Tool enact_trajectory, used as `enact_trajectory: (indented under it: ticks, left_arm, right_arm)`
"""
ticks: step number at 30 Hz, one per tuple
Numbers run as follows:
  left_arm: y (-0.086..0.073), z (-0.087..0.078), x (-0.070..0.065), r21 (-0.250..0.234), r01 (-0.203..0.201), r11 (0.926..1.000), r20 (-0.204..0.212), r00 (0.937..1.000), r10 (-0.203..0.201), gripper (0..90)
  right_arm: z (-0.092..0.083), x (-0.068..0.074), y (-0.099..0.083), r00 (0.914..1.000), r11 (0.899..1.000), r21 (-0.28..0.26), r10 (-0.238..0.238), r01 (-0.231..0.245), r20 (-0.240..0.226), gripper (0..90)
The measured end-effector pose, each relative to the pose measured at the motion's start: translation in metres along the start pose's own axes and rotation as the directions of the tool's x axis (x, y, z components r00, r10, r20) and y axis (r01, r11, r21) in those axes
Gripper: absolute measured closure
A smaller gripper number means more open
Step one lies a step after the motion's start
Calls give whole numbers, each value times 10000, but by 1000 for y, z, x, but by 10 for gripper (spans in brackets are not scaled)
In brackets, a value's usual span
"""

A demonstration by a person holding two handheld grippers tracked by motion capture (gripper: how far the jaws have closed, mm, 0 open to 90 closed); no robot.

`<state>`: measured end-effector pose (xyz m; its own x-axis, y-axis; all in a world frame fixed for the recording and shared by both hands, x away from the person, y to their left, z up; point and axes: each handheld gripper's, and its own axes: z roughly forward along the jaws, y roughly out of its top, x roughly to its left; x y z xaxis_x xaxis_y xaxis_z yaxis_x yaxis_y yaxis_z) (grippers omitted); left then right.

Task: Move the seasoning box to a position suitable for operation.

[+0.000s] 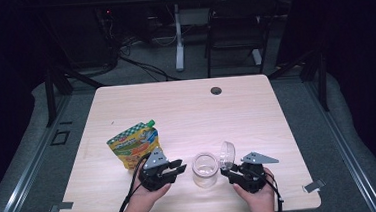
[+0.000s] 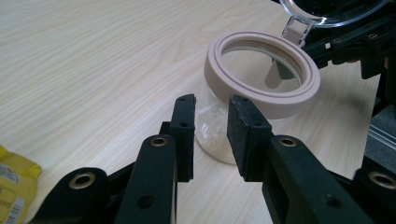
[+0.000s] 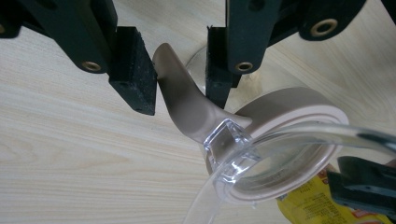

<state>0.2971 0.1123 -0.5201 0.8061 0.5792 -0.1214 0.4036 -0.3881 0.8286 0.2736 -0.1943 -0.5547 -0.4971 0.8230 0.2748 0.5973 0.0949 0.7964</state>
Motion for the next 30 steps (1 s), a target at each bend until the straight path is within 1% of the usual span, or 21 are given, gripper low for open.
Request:
enact_trajectory:
  ticks: [6,7,10,13,16,19,20,21,23,26,27,29,30]
  left_arm:
    - [-1,-5,3,-52,65,10000,-79,9999,-66,726]
    - [-1,-6,3,-66,74,10000,-96,9999,-75,726]
    - [-1,-8,3,-87,100,9999,-142,9998,-102,726]
    - [-1,-10,5,-155,101,9998,-203,9997,-104,726]
    - [-2,-13,6,-219,179,9996,-278,9994,-185,726]
    - [-3,-15,7,-195,154,9997,-330,9993,-160,726]
    - [-3,-15,7,-179,204,9996,-336,9992,-210,726]
    - [-4,-16,8,-154,203,9997,-380,9991,-209,725]
    - [-6,-17,8,-168,222,9996,-407,9989,-229,724]
    - [-7,-17,7,-107,228,9997,-434,9988,-233,724]
    - [-7,-18,7,-91,247,9997,-454,9987,-251,724]
    - [-8,-19,8,-116,250,9996,-497,9984,-255,724]
    - [-9,-19,8,-116,287,9995,-528,9982,-292,724]
  right_arm:
    - [5,1,1,9997,9998,52,-214,213,79,661]
    - [5,1,1,9996,9997,67,-242,241,151,662]
    - [5,1,2,9995,9996,34,-265,264,186,666]
    - [6,-1,3,9992,9997,-53,-219,221,345,669]
    - [7,-3,5,9991,9998,-125,-135,140,399,671]
    - [8,-5,6,9991,9998,-145,-91,97,404,677]
    - [9,-6,7,9989,9998,-151,-106,112,446,682]
    - [10,-8,8,9988,9997,-232,-10,22,483,704]
    - [11,-10,9,9986,9995,-304,63,-47,524,718]
    - [12,-12,10,9982,9997,-250,35,-20,597,728]
    - [13,-12,11,9980,9994,-335,77,-56,623,735]
    - [14,-13,13,9971,9996,-279,-11,33,767,751]
    - [15,-13,13,9969,9994,-348,-21,48,789,756]
